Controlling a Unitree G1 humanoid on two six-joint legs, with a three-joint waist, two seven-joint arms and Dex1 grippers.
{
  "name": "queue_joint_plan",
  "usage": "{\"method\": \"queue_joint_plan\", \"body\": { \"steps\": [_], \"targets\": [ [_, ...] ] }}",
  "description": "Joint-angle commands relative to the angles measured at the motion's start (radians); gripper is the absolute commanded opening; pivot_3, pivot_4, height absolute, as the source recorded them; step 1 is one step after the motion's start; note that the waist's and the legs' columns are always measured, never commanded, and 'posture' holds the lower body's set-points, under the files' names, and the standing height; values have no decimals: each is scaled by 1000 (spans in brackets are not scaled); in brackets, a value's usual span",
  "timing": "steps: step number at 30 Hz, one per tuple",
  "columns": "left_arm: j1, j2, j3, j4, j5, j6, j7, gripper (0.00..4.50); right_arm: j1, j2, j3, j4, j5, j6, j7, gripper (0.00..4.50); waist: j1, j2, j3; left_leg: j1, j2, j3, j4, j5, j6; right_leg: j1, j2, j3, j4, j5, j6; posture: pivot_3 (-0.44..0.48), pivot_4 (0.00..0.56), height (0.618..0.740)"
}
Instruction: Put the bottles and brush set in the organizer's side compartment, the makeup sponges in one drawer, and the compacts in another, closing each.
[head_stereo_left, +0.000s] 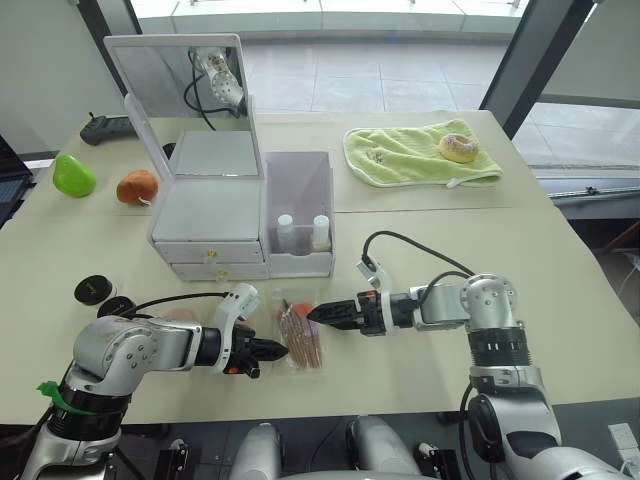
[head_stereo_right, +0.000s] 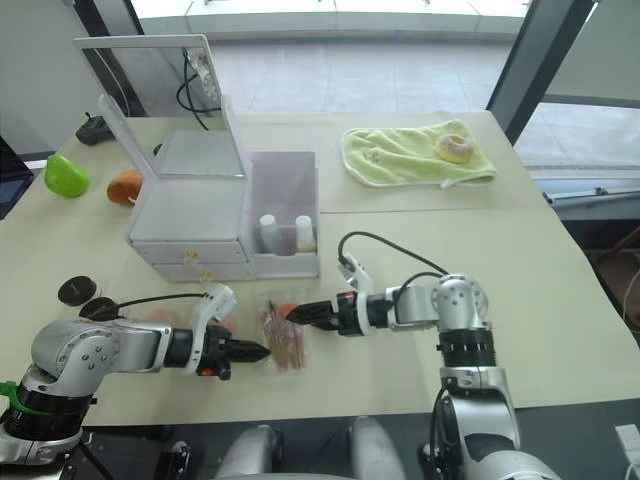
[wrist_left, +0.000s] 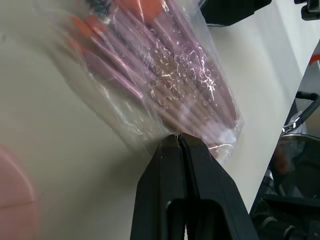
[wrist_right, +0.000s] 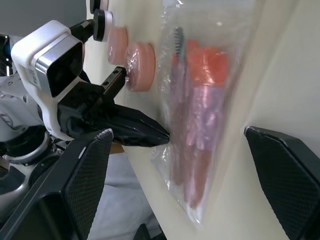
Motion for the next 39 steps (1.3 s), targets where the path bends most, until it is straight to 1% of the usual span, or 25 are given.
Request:
{"method": "queue_joint_plan", "body": {
  "steps": [1, 4, 7, 10, 11, 16, 19, 21, 22, 24, 26, 27, 29, 31, 33, 35, 37, 39],
  "targets": [
    [12, 10, -20, -18, 36, -3, 14, 71, 0, 47, 60, 36, -57, 15, -8, 4500, -4, 1, 0, 0, 0, 0, 0, 0, 0, 0, 0, 0, 0, 0, 0, 0, 150, 740],
    [15, 23, -11, -12, 58, -11, 14, 71, -16, 98, 81, 56, -104, 15, 11, 4500, -9, 2, -2, 0, 1, 0, 0, 0, 0, 0, 2, 0, 0, 0, 0, 0, 150, 740],
    [15, 28, 4, -12, 56, -10, 11, 71, -22, 124, 83, 71, -145, 15, 37, 4500, -10, 3, -2, 0, 3, 0, 0, -1, 1, -1, 4, 1, 0, 0, 0, 0, 150, 740],
    [20, 34, 2, -24, 56, -18, 4, 0, -21, 132, 85, 71, -180, 9, 69, 3938, -9, 3, -2, 0, 6, 0, 0, -1, 1, -1, 6, 1, 0, 0, 0, 0, 150, 740],
    [22, 35, 2, -28, 55, -21, 2, 0, -21, 133, 85, 70, -190, 10, 79, 3557, -9, 3, -2, 0, 6, 0, 0, -1, 1, -1, 6, 1, 0, 0, 0, 0, 150, 740],
    [27, 49, -17, -35, 57, -42, -22, 0, -9, 117, 100, 95, -257, -16, 137, 1922, -8, 4, -2, -1, 6, 0, -1, -1, 1, -3, 7, 1, 0, 0, -1, 0, 150, 740],
    [29, 57, -31, -41, 74, -65, -37, 0, -5, 103, 118, 93, -298, -65, 171, 886, -9, 4, -2, 0, 6, 0, -1, -1, 1, -2, 7, 1, 0, 0, -1, 0, 150, 740],
    [51, 116, -91, -91, 124, -152, -99, 0, 12, 86, 125, 70, -300, -70, 202, 264, -10, 2, -3, 1, 7, 0, -2, -1, 1, -2, 8, 0, 0, -1, -1, 0, 150, 740],
    [61, 128, -94, -108, 127, -178, -119, 0, 22, 75, 128, 49, -298, -67, 215, 178, -8, 2, -3, 0, 8, 0, -2, -1, 1, -2, 9, 0, 0, 0, -1, 0, 150, 740],
    [79, 148, -88, -136, 150, -250, -147, 0, 45, 28, 172, -31, -298, -87, 262, 182, -4, 4, -2, 0, 8, 0, -1, -1, 0, -2, 8, 0, -1, -1, -2, 0, 150, 740],
    [109, 167, -78, -165, 199, -364, -183, 0, 71, -20, 205, -118, -307, -116, 286, 182, 4, 5, -1, -1, 7, 1, -1, -1, 0, -3, 6, 0, -2, -1, -2, 0, 150, 740],
    [126, 172, -54, -178, 201, -393, -195, 0, 87, -48, 218, -177, -298, -125, 306, 182, 7, 5, -1, -1, 7, 1, -1, -1, 0, -4, 6, 0, -2, -1, -2, 0, 150, 740],
    [168, 162, 25, -202, 168, -431, -215, 0, 114, -87, 211, -290, -279, -169, 342, 182, 16, 5, 0, -4, 5, 1, -1, -1, 0, -6, 4, 1, -5, -1, -2, 0, 150, 740],
    [211, 152, 104, -235, 131, -459, -230, 0, 142, -102, 179, -390, -270, -283, 398, 182, 18, 4, 0, -8, 4, 1, -1, -2, 0, -10, 3, 1, -5, -1, -2, 0, 150, 740],
    [256, 135, 189, -277, 97, -493, -233, 0, 167, -117, 141, -486, -259, -410, 476, 182, 18, 2, 0, -15, 4, 1, 1, -1, 0, -14, 3, 1, -4, 1, 0, 0, 150, 740],
    [301, 93, 261, -320, 113, -576, -214, 0, 181, -135, 117, -566, -277, -559, 567, 182, 14, 3, 1, -17, 4, 1, 1, -1, 0, -17, 3, 2, -3, 3, 0, 0, 150, 740],
    [332, 58, 303, -350, 133, -643, -201, 0, 170, -165, 113, -603, -308, -672, 640, 182, 15, 5, 1, -16, 5, 2, 0, -1, 0, -17, 4, 3, -4, 3, 1, 0, 150, 740],
    [355, 32, 336, -366, 121, -702, -222, 0, 135, -188, 118, -594, -355, -758, 673, 182, 16, 4, 1, -14, 7, 2, 0, -1, 0, -16, 6, 2, -4, 3, 0, 0, 150, 740]
  ]
}}
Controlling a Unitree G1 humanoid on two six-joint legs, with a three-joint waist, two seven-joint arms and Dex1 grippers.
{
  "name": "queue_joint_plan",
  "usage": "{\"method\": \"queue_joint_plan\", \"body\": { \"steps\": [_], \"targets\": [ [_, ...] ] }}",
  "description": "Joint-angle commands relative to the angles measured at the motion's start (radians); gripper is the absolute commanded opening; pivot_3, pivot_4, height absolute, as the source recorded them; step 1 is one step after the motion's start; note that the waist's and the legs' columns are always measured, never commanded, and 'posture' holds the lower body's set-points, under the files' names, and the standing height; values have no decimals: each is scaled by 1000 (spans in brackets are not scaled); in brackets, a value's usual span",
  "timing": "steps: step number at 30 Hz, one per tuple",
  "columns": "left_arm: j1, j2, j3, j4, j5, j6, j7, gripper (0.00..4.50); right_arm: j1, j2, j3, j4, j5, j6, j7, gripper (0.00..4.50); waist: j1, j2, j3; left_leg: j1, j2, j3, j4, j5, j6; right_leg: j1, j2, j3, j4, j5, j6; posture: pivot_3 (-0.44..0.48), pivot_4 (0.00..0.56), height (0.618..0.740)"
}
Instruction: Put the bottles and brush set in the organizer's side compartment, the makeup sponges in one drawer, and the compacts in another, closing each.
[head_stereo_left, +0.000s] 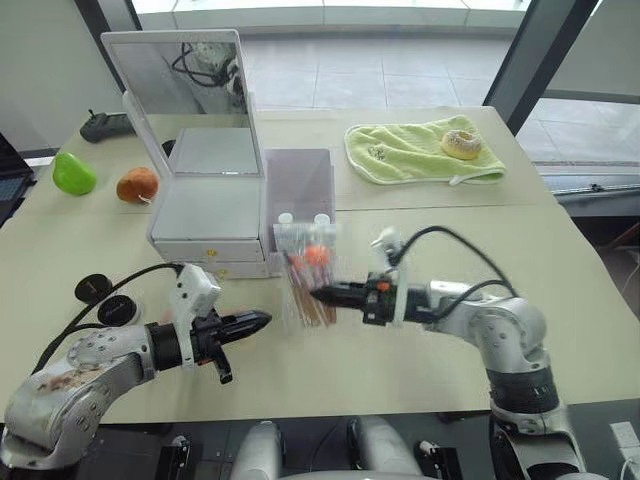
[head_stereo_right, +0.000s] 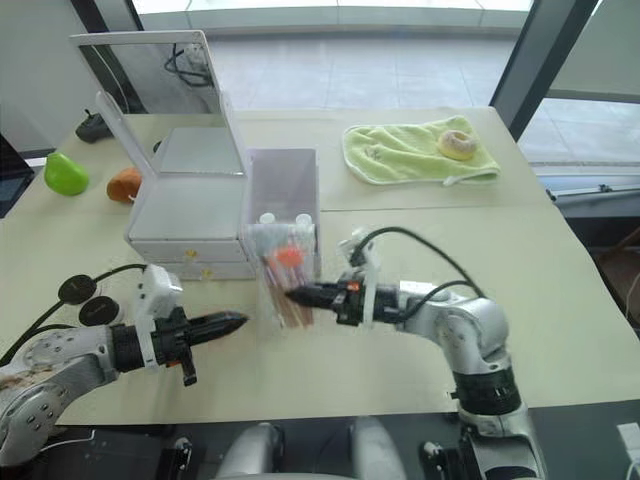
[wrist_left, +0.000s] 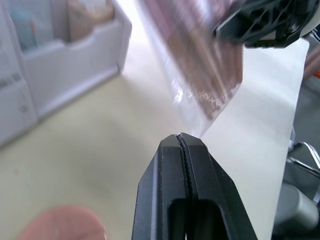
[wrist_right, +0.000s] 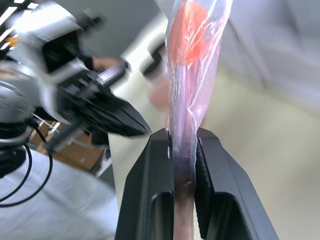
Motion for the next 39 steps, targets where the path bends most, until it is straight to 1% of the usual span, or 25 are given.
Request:
{"method": "queue_joint_plan", "body": {
  "steps": [1, 4, 7, 9, 11, 14, 17, 19, 24, 28, 33, 35, 36, 38, 39],
  "targets": [
    [33, -29, 83, -50, -38, -102, -38, 0, -70, -37, 6, -6, -81, -183, 85, 182, -2, -1, 0, 0, 1, 0, 0, 0, 0, 0, 1, 0, 0, 0, 0, 0, 150, 740],
    [54, 60, 172, 3, -224, 28, -110, 0, -216, -58, 60, 160, -219, -369, 174, 182, -6, -2, 2, 0, 2, 2, 1, 0, 0, -2, 1, 0, 0, 2, -3, 0, 150, 740],
    [36, 97, 250, 69, -322, 69, -94, 0, -355, -40, 99, 367, -322, -529, 249, 182, -8, 1, 3, 1, 3, 2, 1, 0, 0, -3, 2, -1, 1, 2, -3, 0, 150, 740],
    [14, 106, 287, 95, -347, 68, -78, 0, -461, 7, 82, 540, -359, -651, 274, 182, -8, 0, 4, 3, 3, 2, 0, 0, 0, -3, 2, -1, 0, 1, -4, 0, 150, 740],
    [-1, 123, 323, 106, -331, 57, -56, 0, -596, 46, 87, 802, -445, -861, 311, 182, -10, -1, 4, 2, 3, 3, 0, 0, 0, -1, 2, -1, 1, 2, -5, 0, 150, 740],
    [-36, 107, 367, 117, -347, 32, -10, 0, -739, 103, 48, 1108, -482, -1036, 331, 182, -12, 0, 5, 2, 3, 3, 1, 0, 0, -2, 2, -1, 1, 9, -15, 0, 150, 740],
    [-51, 79, 382, 96, -345, 4, 30, 0, -832, 143, 32, 1343, -537, -1189, 319, 182, -12, 0, 5, 2, 4, 3, 0, 0, 0, -1, 2, -2, 2, 9, -17, 0, 150, 740],
    [-56, 58, 376, 68, -341, -16, 59, 0, -870, 170, 18, 1456, -564, -1253, 299, 182, -13, 0, 5, 2, 3, 3, 0, 0, 0, -1, 2, -2, 2, 9, -17, 0, 150, 740],
    [-62, 34, 338, 28, -331, -36, 108, 0, -915, 213, -16, 1600, -615, -1321, 254, 182, -15, 0, 6, 1, 4, 2, 0, 3, -4, -2, 2, -2, 3, 10, -18, 0, 150, 740],
    [-50, 33, 321, 27, -321, -47, 119, 0, -927, 232, -48, 1648, -641, -1328, 227, 182, -18, 1, 6, 1, 3, 2, 0, 3, -5, -1, 2, -2, 4, 10, -18, 0, 150, 740],
    [-53, 53, 303, 34, -306, -38, 120, 0, -925, 252, -66, 1675, -683, -1326, 198, 182, -21, 1, 6, 1, 3, 2, -1, 3, -5, -1, 2, -2, 4, 10, -18, 0, 150, 740],
    [-57, 68, 293, 36, -293, -34, 114, 0, -917, 259, -74, 1682, -693, -1322, 205, 896, -21, 1, 6, 1, 3, 2, 0, 3, -5, -1, 2, -2, 4, 10, -18, 0, 150, 740],
    [-58, 71, 292, 39, -293, -36, 113, 0, -914, 260, -81, 1683, -695, -1321, 206, 1078, -22, 2, 6, 1, 3, 2, 0, 3, -5, -1, 2, -2, 4, 10, -18, 0, 150, 740],
    [-60, 73, 290, 42, -295, -40, 111, 0, -911, 260, -87, 1685, -705, -1326, 205, 1691, -22, 2, 6, 1, 3, 2, 0, 3, -5, -1, 2, -2, 4, 10, -18, 0, 150, 740],
    [-61, 74, 289, 43, -296, -41, 110, 0, -909, 258, -90, 1685, -709, -1328, 208, 2074, -21, 2, 6, 1, 3, 2, 0, 3, -5, -1, 2, -2, 4, 10, -18, 0, 150, 740]
  ]
}}
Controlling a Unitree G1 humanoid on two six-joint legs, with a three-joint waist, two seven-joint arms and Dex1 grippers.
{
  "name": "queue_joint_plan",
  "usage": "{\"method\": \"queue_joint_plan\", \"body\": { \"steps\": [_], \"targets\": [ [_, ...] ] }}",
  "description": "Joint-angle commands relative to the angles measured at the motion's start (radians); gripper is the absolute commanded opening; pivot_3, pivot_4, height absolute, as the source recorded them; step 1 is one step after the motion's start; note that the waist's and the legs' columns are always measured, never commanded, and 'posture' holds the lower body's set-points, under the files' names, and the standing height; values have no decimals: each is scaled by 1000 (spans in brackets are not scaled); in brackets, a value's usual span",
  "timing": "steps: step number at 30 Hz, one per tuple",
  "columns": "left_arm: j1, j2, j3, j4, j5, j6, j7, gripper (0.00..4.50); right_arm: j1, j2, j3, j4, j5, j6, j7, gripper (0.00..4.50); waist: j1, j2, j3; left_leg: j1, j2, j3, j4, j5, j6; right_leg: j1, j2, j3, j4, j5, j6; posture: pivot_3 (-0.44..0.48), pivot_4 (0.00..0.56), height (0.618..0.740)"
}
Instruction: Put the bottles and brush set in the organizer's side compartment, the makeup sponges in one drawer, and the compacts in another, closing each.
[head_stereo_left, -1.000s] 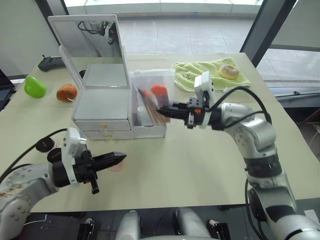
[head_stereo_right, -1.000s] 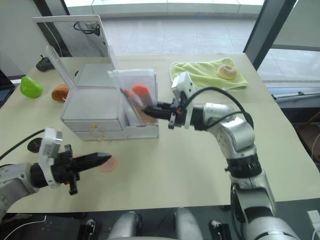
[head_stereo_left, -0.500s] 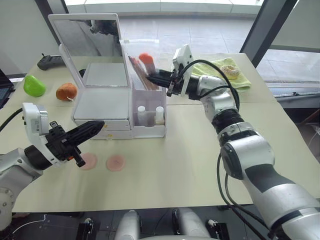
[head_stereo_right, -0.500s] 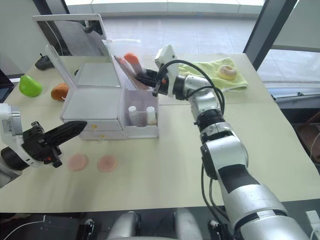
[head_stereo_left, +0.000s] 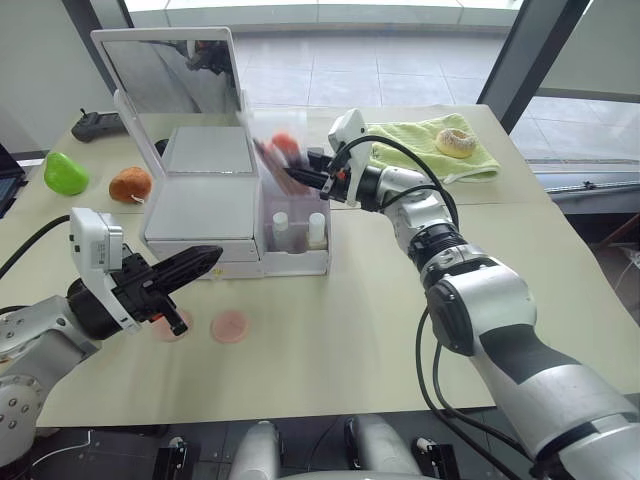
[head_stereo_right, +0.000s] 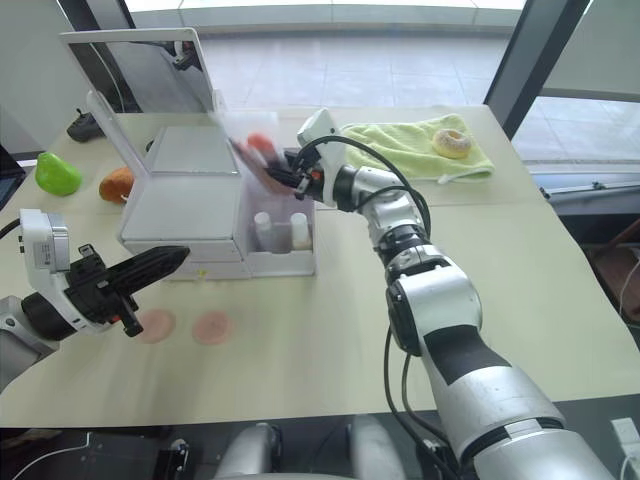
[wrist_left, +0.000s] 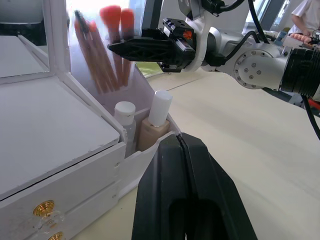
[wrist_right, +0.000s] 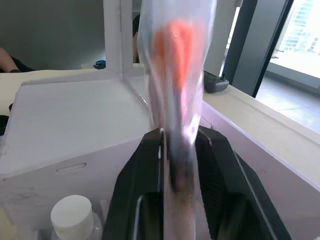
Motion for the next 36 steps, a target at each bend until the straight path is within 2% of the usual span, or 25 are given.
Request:
{"method": "queue_joint_plan", "body": {
  "steps": [1, 7, 11, 13, 15, 17, 22, 24, 27, 30, 36],
  "targets": [
    [-11, 14, 6, -8, 0, -19, -10, 0, -11, -10, -33, -15, -11, -22, 6, 2449, 1, 0, 0, 0, 0, 0, 0, 0, 0, 0, 0, 0, 0, 0, 0, 0, 150, 740],
    [-24, 15, -7, -2, 4, -17, -15, 0, -19, -44, -73, -27, -2, -23, 46, 4439, 1, 0, 0, 0, 0, 0, 0, 0, 0, 0, 0, 0, 0, 0, 0, 0, 150, 740],
    [-39, 19, -17, 12, 12, -18, -24, 0, -23, -82, -106, -74, 31, -42, 147, 4477, 1, 0, 0, 0, 0, 0, 0, 0, 0, 1, 0, 0, 0, 0, 0, 0, 150, 740],
    [-48, 24, -21, 28, 43, -39, -38, 0, -22, -85, -131, -135, 101, 70, 304, 4477, 0, 0, 0, 0, 0, 0, 0, 0, 0, 1, 0, 0, 0, 0, 0, 0, 150, 740],
    [-66, 31, -11, 71, 86, -61, -36, 0, 8, -89, -91, -236, 99, 132, 373, 4477, 0, 0, 0, 0, 0, 0, 0, 0, 0, 1, 0, 0, 0, 0, 0, 0, 150, 740],
    [-76, 38, 9, 104, 121, -90, -51, 0, 68, -105, -21, -393, 62, 212, 371, 4477, -1, 1, 0, 1, 1, 0, 0, 0, 0, 1, 1, 0, 1, 0, 0, 0, 150, 740],
    [-78, 31, 43, 106, 129, -116, -58, 0, 236, -260, 203, -773, -252, 400, 144, 4477, 13, 0, -1, 0, 0, 0, 1, 1, -1, 0, 0, -1, 2, 0, 0, 0, 150, 740],
    [-43, 22, 62, 73, 108, -106, -63, 0, 241, -294, 221, -863, -173, 524, 276, 4477, 17, 1, -2, -1, -1, 1, 1, 3, -5, -1, -2, 0, 1, 0, 0, 0, 150, 740],
    [-4, 5, 81, 48, 114, -113, -46, 0, 191, -293, 218, -886, -145, 639, 262, 4477, 9, 1, -3, 1, 0, 2, 0, 3, -5, 0, 0, 1, 1, 0, 1, 0, 150, 740],
    [2, -17, 68, 33, 134, -126, -21, 0, 139, -278, 184, -894, -73, 742, 283, 3873, 5, 1, -2, 1, 2, 1, 0, 3, -5, -1, 1, 0, 2, 0, 1, 0, 150, 740],
    [11, -33, 60, 0, 126, -128, 4, 0, 68, -275, 162, -880, -5, 792, 273, 1801, 11, 0, -3, 0, 1, 1, 0, 3, -5, -1, 1, 0, 1, 0, 1, 0, 150, 740]
  ]
}}
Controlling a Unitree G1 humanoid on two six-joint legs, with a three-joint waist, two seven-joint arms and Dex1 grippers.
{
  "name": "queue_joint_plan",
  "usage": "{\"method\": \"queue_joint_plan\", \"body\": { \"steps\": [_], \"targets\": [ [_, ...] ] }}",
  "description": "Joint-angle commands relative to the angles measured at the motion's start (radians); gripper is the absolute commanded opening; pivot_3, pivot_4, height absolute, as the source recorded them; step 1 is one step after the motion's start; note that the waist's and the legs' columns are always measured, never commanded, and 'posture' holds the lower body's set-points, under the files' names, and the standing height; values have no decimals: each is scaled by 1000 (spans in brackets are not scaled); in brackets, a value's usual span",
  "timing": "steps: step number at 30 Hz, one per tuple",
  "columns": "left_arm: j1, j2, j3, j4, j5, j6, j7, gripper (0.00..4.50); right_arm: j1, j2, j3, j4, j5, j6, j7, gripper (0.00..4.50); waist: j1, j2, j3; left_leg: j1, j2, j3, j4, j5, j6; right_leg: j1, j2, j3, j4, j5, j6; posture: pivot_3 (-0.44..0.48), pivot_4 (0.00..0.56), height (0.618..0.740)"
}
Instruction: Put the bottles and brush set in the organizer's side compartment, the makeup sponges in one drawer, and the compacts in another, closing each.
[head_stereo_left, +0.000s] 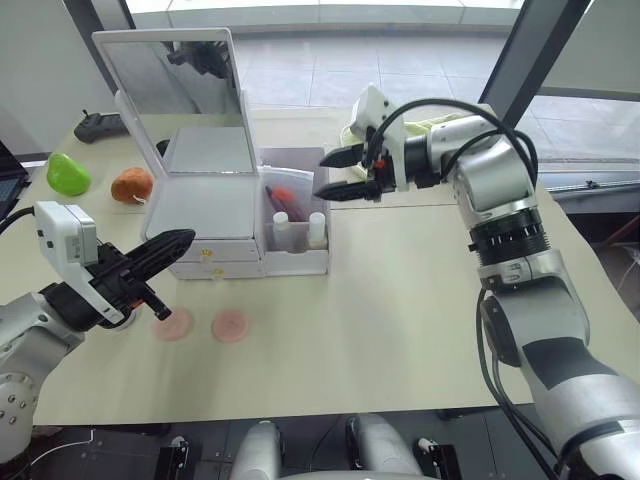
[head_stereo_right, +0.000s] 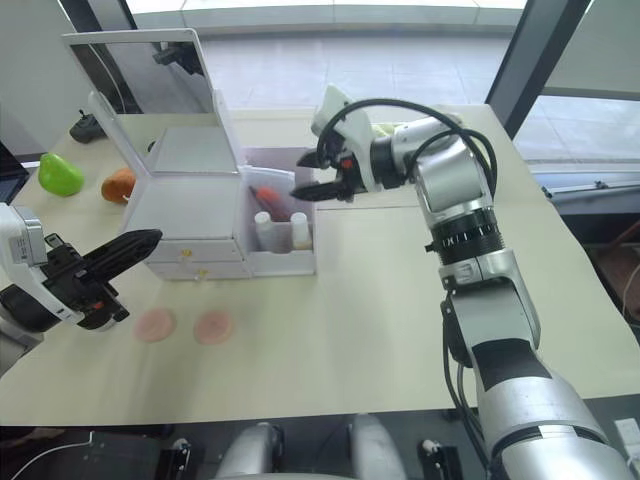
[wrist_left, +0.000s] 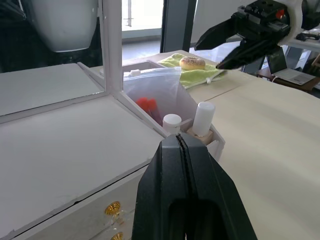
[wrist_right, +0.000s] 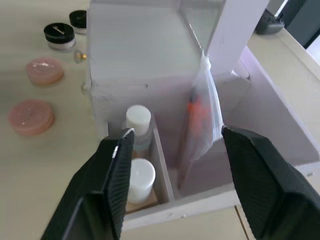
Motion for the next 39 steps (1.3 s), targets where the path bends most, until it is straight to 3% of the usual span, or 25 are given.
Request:
{"method": "queue_joint_plan", "body": {
  "steps": [1, 5, 8, 18, 24, 26, 36, 39],
  "targets": [
    [-4, 1, 20, -32, -9, -19, 17, 0, -36, 2, -18, -20, 41, 23, -3, 1478, 2, -1, -1, 0, 0, 0, 0, 0, 0, 0, 0, 0, 0, 0, 0, 0, 150, 740],
    [-13, 2, 18, -39, -20, -20, 29, 0, -45, 39, 23, -25, 44, 78, -6, 79, 1, -2, -1, 0, 0, 0, 0, 0, 0, 0, 0, 0, 0, 0, 0, 0, 150, 740],
    [-19, 2, 8, -42, -21, -19, 36, 0, -56, 81, 42, 12, 29, 79, -40, 30, -1, -2, -1, 0, 1, 0, 0, 0, 0, -1, 1, 0, 1, 0, 0, 0, 150, 740],
    [-55, -1, -54, -16, 25, -39, 25, 0, -185, 224, 32, 448, -47, -150, -232, 30, -4, -2, -1, -1, 0, 0, 0, 0, 0, -1, 1, 0, 1, 0, 0, 0, 150, 740],
    [-70, -8, -77, -10, 40, -48, 18, 0, -240, 259, 12, 715, -132, -349, -564, 30, -3, -3, -1, -1, 0, -1, 0, 0, 0, 0, 1, -1, 1, 0, 0, 0, 150, 740],
    [-70, -8, -80, -7, 43, -51, 12, 0, -255, 263, -8, 751, -135, -371, -616, 30, -4, -3, -1, -1, 0, -1, 0, 0, 0, 0, 0, 0, 1, 0, -1, 0, 150, 740],
    [-67, -10, -77, 19, 56, -66, -4, 0, -279, 216, -90, 714, -93, -376, -462, 30, -10, -3, -1, 0, 1, -1, 0, 0, 0, 0, 2, -1, 1, 0, -1, 0, 150, 740],
    [-59, -3, -62, 40, 66, -73, -17, 0, -234, 159, -101, 623, -59, -351, -317, 30, -7, -3, -1, -1, 1, -1, 0, 0, 0, 0, 1, -1, 1, 0, -1, 0, 150, 740]
  ]
}}
